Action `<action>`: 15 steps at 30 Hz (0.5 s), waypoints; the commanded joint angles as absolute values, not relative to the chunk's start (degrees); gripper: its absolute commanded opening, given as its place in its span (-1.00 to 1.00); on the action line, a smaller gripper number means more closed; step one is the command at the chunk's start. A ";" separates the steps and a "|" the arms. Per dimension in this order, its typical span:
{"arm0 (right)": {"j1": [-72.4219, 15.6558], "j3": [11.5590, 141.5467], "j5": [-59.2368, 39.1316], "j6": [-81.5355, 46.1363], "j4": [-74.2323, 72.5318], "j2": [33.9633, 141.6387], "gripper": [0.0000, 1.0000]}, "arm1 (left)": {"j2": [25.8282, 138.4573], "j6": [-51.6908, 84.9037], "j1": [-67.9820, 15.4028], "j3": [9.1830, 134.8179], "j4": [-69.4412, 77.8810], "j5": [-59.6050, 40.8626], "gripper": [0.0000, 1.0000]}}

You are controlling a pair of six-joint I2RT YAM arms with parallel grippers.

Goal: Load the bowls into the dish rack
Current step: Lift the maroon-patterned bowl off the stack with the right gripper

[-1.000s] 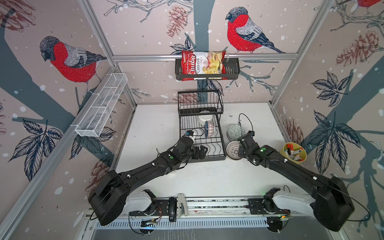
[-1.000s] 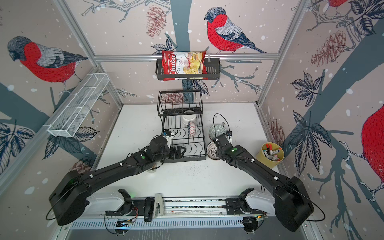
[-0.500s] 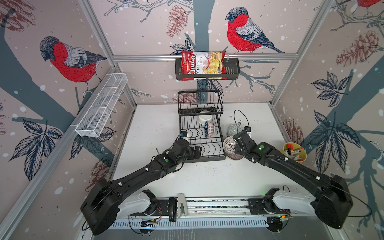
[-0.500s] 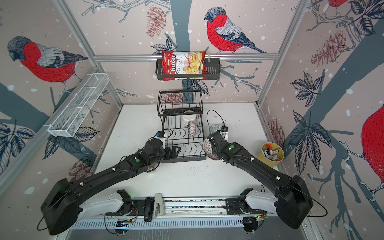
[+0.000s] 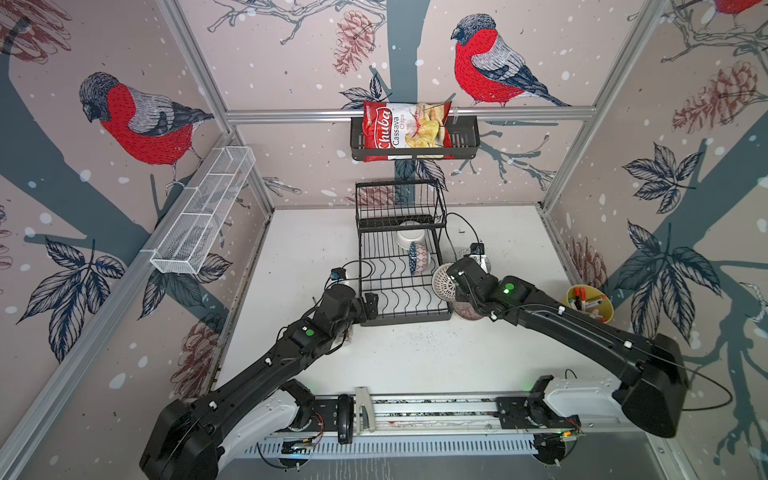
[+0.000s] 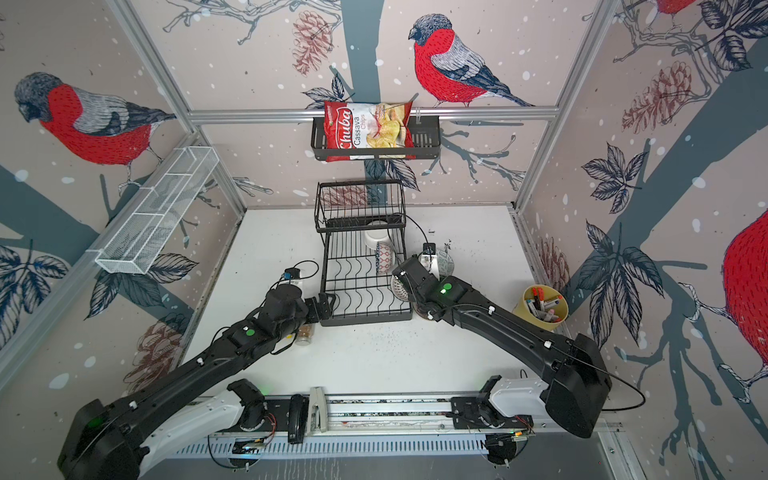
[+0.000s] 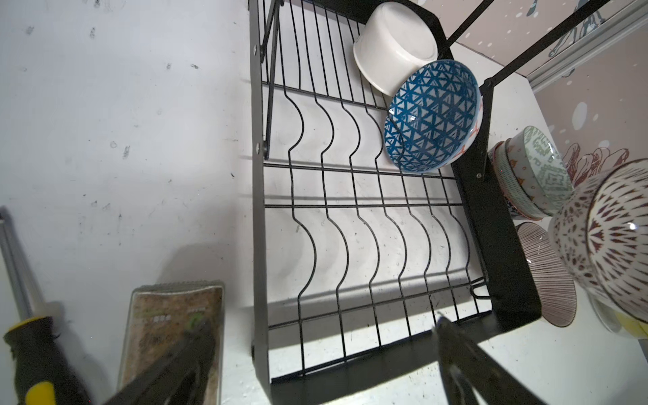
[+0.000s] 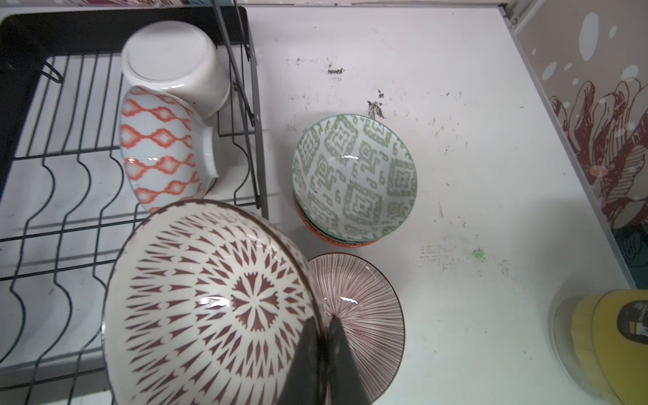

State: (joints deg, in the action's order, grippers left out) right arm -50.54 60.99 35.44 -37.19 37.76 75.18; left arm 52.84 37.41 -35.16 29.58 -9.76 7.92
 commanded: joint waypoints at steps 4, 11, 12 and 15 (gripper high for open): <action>-52.59 65.51 38.60 -34.34 35.11 78.04 -1.00 | 52.82 36.71 -34.46 28.38 -10.90 9.17 0.93; -55.30 72.07 40.62 -31.08 35.37 83.88 -1.00 | 53.59 36.74 -33.32 27.27 -9.08 7.07 0.93; -55.62 73.10 40.97 -30.64 35.43 84.77 -1.00 | 53.61 36.72 -33.15 27.17 -8.74 6.59 0.93; -56.86 76.35 42.22 -29.05 35.60 87.82 -1.00 | 53.61 36.57 -32.44 26.50 -7.59 5.14 0.93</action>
